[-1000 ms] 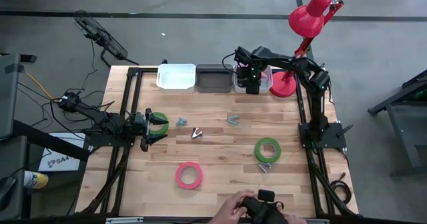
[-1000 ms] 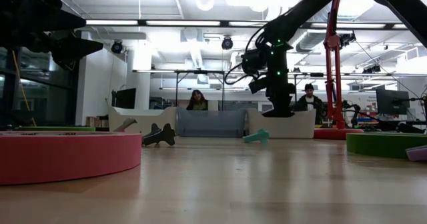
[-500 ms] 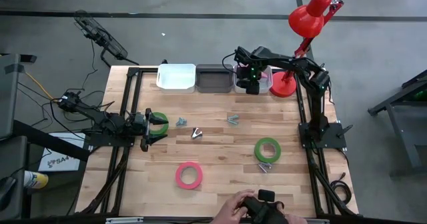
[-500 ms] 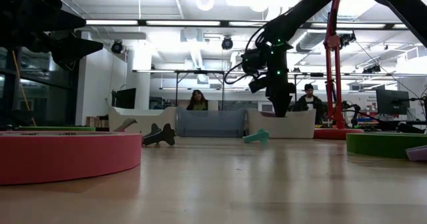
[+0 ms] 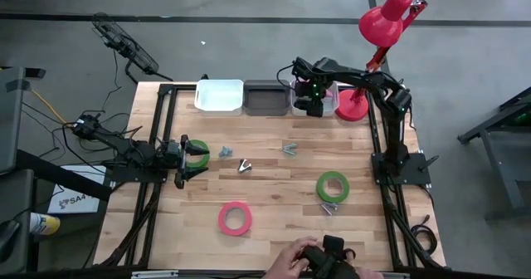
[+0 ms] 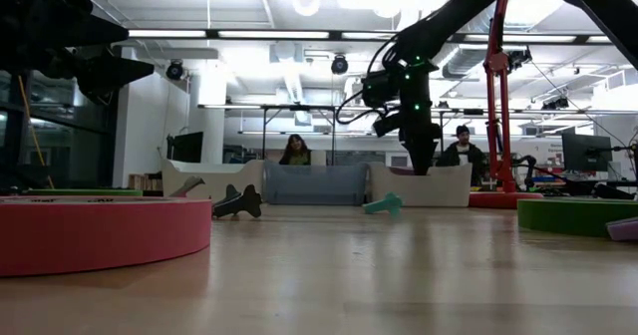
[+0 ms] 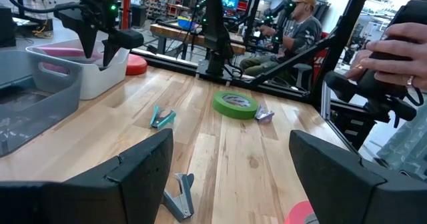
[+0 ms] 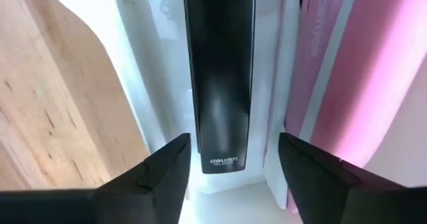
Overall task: Pick and place Stapler, Stapler remover, tape
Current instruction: Put the right green tape into the black bin
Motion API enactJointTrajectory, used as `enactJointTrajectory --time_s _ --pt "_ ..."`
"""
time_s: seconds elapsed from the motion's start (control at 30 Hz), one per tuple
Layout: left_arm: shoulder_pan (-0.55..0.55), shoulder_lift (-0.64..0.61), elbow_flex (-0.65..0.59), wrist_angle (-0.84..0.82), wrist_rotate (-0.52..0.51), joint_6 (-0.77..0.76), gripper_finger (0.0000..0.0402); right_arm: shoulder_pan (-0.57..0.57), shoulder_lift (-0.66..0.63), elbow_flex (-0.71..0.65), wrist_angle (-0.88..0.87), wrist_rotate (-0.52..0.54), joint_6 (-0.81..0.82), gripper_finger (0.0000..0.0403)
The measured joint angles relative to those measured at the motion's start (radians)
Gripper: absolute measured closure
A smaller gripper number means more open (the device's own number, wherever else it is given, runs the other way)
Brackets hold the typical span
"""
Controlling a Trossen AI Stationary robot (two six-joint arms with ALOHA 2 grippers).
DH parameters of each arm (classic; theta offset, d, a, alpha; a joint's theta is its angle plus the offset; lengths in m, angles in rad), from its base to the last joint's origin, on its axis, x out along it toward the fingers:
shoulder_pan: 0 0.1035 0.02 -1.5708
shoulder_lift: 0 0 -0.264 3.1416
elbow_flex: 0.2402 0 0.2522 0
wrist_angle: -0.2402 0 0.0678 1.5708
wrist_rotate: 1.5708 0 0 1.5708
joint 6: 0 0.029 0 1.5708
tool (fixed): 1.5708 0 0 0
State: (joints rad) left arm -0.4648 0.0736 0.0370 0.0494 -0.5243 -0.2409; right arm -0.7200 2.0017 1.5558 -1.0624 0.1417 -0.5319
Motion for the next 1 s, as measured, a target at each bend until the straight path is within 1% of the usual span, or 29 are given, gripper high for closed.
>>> enactJointTrajectory --time_s 0.17,0.27,0.37,0.7,0.8,1.0 --pt "0.000 0.000 0.000 0.000 0.000 0.000 0.0106 0.000 -0.001 0.000 -0.011 -0.017 0.028 0.0145" --pt "0.000 0.000 0.000 0.000 0.000 0.000 0.0106 0.001 -0.001 0.000 -0.016 0.005 0.034 0.0129" --pt "0.000 0.000 0.000 0.000 0.000 0.000 0.0106 0.001 -0.010 0.000 -0.021 0.006 0.034 0.0118" --pt "0.000 0.000 0.000 0.000 0.000 0.000 0.0106 0.000 -0.047 0.000 -0.055 0.036 0.031 0.0114" --pt "0.000 0.000 0.000 0.000 0.000 0.000 0.0106 0.001 -0.052 0.000 -0.053 0.061 0.031 0.0114" --pt "0.000 0.000 0.000 0.000 0.000 0.000 0.0106 0.020 -0.120 0.000 -0.067 0.062 0.067 0.0114"
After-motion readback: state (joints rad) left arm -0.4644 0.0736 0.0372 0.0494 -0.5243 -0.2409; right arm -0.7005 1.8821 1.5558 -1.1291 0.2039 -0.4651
